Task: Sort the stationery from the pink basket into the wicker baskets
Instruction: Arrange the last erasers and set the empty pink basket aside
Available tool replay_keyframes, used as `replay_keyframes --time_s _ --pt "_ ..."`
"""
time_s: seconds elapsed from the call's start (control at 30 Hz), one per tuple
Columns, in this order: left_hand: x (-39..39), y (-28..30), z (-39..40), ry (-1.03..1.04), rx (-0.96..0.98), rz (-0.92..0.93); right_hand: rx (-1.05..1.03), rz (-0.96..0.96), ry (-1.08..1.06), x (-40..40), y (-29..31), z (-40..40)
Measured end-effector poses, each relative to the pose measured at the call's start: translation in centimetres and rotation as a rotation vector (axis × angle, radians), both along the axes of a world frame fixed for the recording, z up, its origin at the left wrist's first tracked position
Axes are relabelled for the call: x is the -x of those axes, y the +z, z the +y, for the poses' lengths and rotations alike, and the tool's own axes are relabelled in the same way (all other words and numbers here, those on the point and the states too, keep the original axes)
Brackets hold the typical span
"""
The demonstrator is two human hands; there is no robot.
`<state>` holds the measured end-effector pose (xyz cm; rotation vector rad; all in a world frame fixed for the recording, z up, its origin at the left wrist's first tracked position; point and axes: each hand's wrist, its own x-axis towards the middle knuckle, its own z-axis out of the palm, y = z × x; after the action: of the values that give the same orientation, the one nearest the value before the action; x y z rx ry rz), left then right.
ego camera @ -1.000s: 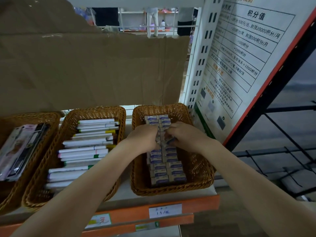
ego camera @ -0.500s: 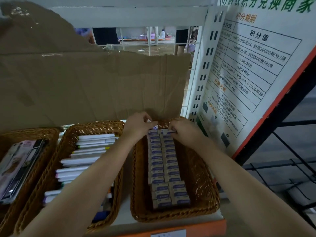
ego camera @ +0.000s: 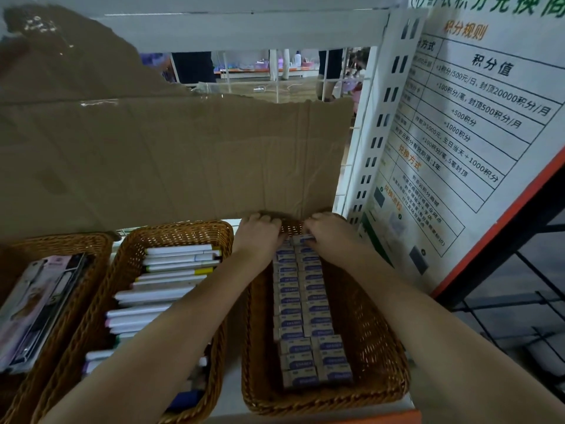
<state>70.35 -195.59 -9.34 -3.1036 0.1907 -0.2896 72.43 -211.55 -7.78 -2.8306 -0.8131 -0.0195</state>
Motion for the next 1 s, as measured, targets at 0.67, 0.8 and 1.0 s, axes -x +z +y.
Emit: replay_keyframes --time_s 0.67,0.8,1.0 --pt "0.3 0.7 0.1 -0.114 0.095 0.096 0.005 0.040 0.011 -0.2 -0.1 -0.2" --pt "0.4 0.7 0.1 -0.094 0.097 0.135 -0.004 0.064 0.011 0.1 0.0 -0.2" --pt "1.7 2.0 -0.1 0.000 0.549 0.097 -0.330 0.189 -0.134 1.0 0.9 -1.1"
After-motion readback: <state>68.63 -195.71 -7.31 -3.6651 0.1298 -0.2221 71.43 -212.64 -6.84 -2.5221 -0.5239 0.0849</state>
